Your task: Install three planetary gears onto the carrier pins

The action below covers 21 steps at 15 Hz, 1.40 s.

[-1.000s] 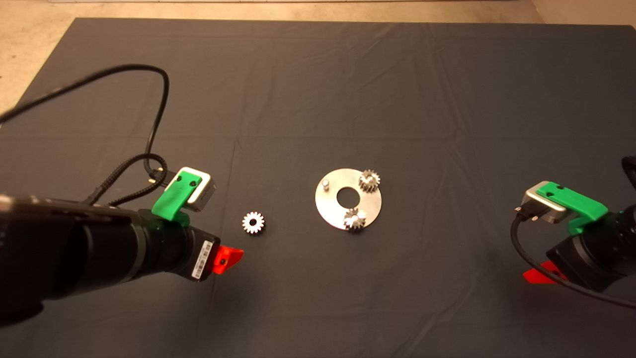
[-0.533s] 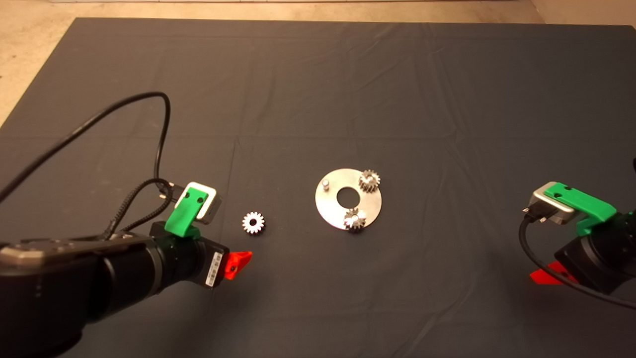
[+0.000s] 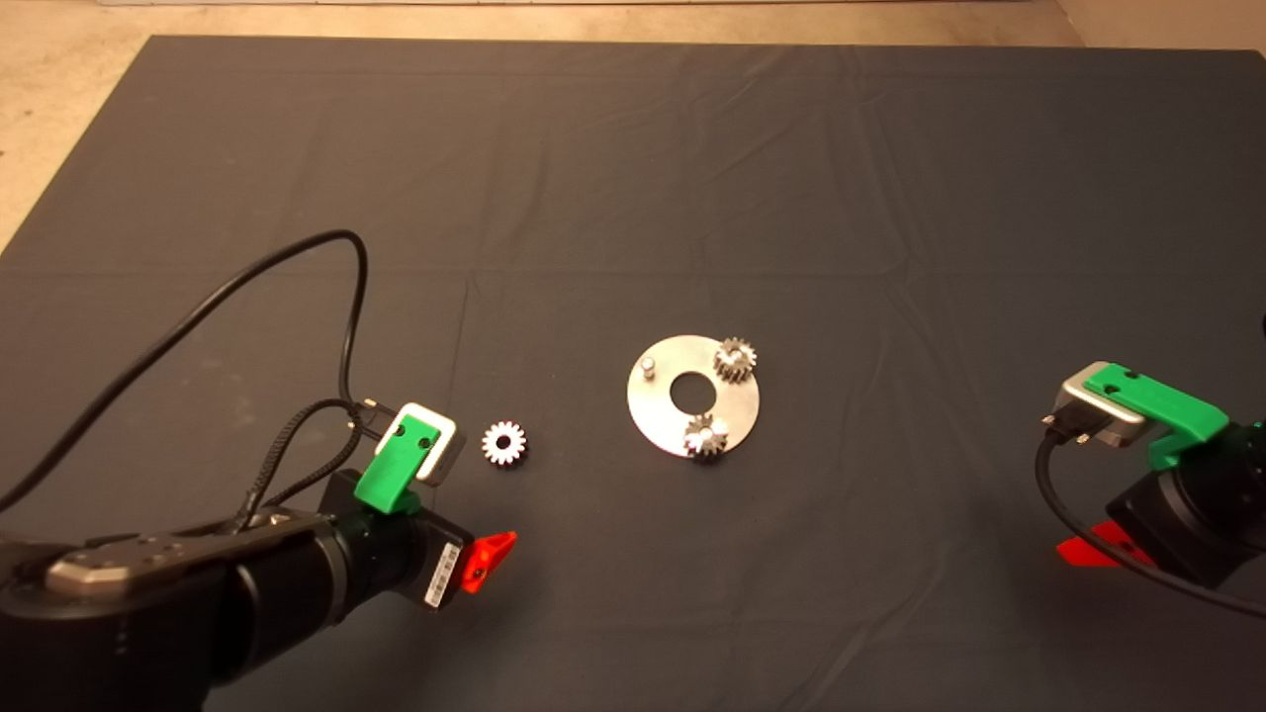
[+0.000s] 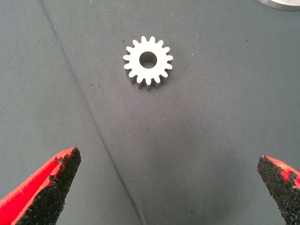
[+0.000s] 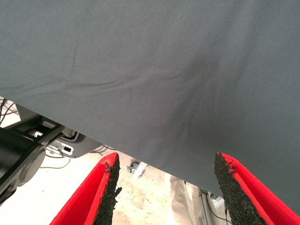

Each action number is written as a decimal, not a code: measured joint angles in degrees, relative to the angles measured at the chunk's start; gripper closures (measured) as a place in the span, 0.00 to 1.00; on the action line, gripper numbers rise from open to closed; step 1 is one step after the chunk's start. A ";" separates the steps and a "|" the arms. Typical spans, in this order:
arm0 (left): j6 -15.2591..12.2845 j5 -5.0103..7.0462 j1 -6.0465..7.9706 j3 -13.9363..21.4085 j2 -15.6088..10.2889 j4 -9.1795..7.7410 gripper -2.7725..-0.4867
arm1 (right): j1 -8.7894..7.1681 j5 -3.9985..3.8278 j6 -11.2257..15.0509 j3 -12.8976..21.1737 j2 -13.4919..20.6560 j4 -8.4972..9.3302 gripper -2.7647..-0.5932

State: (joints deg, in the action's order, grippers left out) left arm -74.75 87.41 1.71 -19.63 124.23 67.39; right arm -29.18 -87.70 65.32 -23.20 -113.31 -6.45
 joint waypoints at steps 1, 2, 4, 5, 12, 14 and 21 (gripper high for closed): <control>0.77 -0.01 -0.04 -0.49 0.11 0.17 0.01 | 0.00 0.00 -0.09 0.00 0.00 0.00 0.59; 1.67 0.00 -0.28 -1.37 0.22 0.25 0.01 | 0.00 -0.04 -0.11 0.00 0.00 0.00 0.59; 2.96 0.02 -0.28 -3.40 0.66 0.53 0.01 | 0.00 0.00 -0.11 0.00 0.00 0.00 0.59; 3.72 0.00 -0.28 -4.40 1.01 0.55 0.01 | 0.00 0.00 -0.11 0.00 0.02 0.00 0.59; 6.26 0.02 -0.28 -9.92 2.49 0.59 0.01 | 0.00 0.00 -0.13 0.09 0.02 0.00 0.59; 6.69 0.00 -0.28 -11.01 3.73 0.59 0.01 | 0.00 -0.01 -0.15 0.13 0.20 0.00 0.59; 7.19 0.00 -0.28 -14.71 8.01 0.59 0.01 | 0.00 0.00 -0.40 0.18 1.01 0.00 0.59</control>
State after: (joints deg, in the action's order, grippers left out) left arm -67.56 87.41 1.43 -34.34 132.24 67.97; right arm -29.18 -87.70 64.91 -23.02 -112.30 -6.45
